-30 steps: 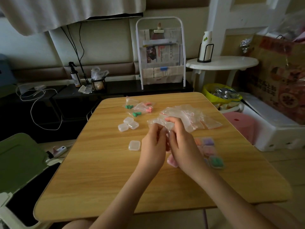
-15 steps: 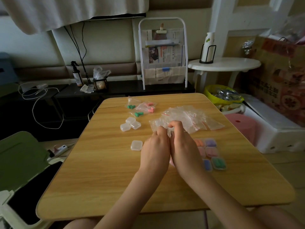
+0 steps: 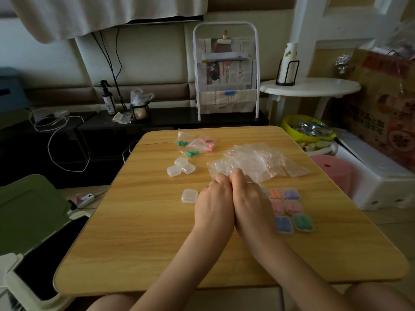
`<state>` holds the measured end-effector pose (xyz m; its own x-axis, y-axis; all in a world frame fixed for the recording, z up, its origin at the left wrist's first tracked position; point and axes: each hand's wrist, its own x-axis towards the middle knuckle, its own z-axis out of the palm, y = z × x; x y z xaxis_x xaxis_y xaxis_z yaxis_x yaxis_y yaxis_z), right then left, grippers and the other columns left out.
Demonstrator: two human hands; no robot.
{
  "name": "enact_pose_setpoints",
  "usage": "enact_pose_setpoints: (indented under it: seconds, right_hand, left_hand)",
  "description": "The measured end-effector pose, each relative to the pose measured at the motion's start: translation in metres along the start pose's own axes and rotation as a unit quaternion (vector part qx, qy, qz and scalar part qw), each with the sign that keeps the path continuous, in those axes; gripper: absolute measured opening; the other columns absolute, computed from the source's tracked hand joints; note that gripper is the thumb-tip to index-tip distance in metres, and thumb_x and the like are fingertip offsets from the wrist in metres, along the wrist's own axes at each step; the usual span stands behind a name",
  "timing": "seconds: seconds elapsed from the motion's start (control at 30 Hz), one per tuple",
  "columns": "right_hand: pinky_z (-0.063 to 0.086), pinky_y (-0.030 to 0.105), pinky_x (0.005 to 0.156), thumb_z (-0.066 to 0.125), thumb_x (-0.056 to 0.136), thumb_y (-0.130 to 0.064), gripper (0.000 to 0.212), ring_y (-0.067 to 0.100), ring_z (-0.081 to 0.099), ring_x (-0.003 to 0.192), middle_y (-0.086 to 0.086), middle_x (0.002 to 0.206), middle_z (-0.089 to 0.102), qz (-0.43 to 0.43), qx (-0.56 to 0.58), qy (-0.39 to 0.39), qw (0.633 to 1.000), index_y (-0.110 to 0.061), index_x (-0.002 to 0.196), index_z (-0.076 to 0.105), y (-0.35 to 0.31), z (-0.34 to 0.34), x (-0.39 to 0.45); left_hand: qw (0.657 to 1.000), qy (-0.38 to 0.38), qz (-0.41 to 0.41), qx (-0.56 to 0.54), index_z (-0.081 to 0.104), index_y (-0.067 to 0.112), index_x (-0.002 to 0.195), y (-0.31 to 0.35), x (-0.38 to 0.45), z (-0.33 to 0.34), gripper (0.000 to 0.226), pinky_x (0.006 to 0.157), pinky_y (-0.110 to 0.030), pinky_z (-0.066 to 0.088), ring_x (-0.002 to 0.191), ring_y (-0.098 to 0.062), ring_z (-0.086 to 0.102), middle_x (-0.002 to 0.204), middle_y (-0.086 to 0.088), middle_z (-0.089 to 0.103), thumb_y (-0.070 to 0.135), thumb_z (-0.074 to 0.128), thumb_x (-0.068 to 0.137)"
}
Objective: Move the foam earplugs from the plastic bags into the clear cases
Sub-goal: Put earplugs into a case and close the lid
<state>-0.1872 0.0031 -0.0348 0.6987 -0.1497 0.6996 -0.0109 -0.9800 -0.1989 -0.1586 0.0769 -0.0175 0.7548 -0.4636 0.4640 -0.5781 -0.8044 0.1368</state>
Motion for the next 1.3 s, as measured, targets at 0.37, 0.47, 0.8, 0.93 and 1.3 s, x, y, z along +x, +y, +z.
enact_pose_setpoints:
  seconds: [0.37,0.47,0.8,0.93,1.3]
  right_hand:
    - [0.042,0.028,0.039,0.081,0.062,-0.001,0.053,0.024,0.06,0.061,0.007,0.076,0.061,-0.03,0.043,-0.048,0.997,-0.015,0.099,0.046,0.011,-0.016,0.004]
    - [0.03,0.023,0.042,0.079,0.054,0.001,0.043,0.022,0.057,0.073,0.0,0.082,0.057,-0.042,-0.004,-0.115,0.993,-0.017,0.089,0.061,0.018,-0.021,0.007]
    - [0.052,0.049,0.067,0.036,0.097,-0.038,0.039,0.033,0.064,0.067,0.013,0.075,0.064,0.14,0.334,-0.294,0.884,-0.013,0.082,0.061,0.024,-0.028,0.016]
    - [0.053,0.036,0.067,0.046,0.094,-0.008,0.014,0.025,0.066,0.075,0.005,0.084,0.066,0.106,0.202,-0.332,0.915,-0.018,0.089,0.055,0.024,-0.024,0.02]
    - [0.059,0.04,0.074,0.051,0.098,-0.02,0.018,0.022,0.069,0.087,0.001,0.1,0.068,0.218,0.407,-0.21,0.862,-0.02,0.113,0.061,0.032,-0.025,0.023]
  left_hand:
    - [0.999,-0.005,-0.013,-0.034,0.049,0.008,0.101,-0.004,-0.002,-0.011,0.014,0.056,-0.024,0.029,0.072,-0.019,0.054,0.084,-0.002,0.045,0.001,0.051,0.089]
    - [0.996,0.034,-0.033,-0.082,0.048,0.008,0.092,-0.011,-0.002,-0.012,0.005,0.048,-0.027,0.028,0.062,-0.026,0.057,0.074,-0.005,0.051,0.008,0.045,0.096]
    - [0.976,0.145,-0.001,-0.162,0.04,0.015,0.07,-0.01,0.002,-0.007,0.028,0.038,-0.023,0.017,0.04,-0.019,0.035,0.052,0.004,0.037,0.026,0.041,0.096]
    - [0.978,0.129,0.053,-0.156,0.049,0.011,0.071,-0.006,-0.002,-0.006,0.038,0.037,-0.031,0.035,0.047,-0.019,0.044,0.057,0.0,0.05,0.035,0.033,0.095]
    - [0.87,0.036,-0.217,-0.442,0.057,0.015,0.101,-0.037,0.015,-0.025,0.015,0.067,-0.024,0.055,0.076,-0.007,0.061,0.088,0.003,0.063,0.028,0.053,0.094]
